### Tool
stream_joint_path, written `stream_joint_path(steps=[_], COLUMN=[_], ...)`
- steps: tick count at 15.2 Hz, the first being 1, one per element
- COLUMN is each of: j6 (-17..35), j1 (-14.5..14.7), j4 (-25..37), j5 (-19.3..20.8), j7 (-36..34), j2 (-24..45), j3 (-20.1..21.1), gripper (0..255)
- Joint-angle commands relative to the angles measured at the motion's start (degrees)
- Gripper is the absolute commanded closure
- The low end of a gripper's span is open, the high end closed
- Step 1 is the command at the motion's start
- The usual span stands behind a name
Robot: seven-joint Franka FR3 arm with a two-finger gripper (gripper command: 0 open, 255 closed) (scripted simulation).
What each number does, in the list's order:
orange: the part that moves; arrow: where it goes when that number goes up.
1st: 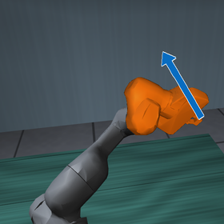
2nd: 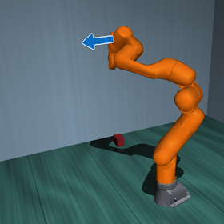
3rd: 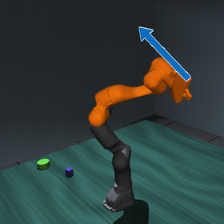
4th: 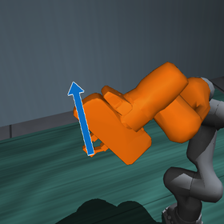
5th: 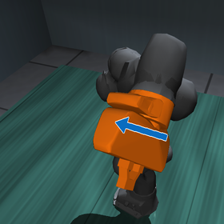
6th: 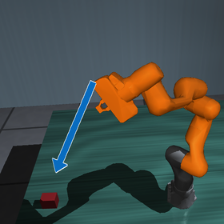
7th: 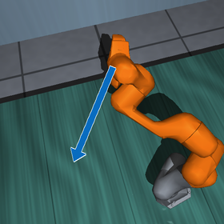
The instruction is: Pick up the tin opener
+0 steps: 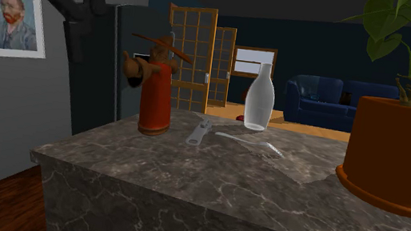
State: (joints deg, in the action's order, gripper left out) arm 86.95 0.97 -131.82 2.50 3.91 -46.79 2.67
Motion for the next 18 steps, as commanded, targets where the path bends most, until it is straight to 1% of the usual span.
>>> stream_joint_path(steps=[1,9,18], j6=[0.0,10.8,20.11], j1=[0.0,-4.91,-9.46], j4=[0.0,2.42,9.18], j5=[0.0,2.35,3.26], j7=[0.0,-2.79,-5.59], j2=[0.0,12.19,27.03], j3=[0.0,-4.05,-8.99], gripper=[0,0,0])
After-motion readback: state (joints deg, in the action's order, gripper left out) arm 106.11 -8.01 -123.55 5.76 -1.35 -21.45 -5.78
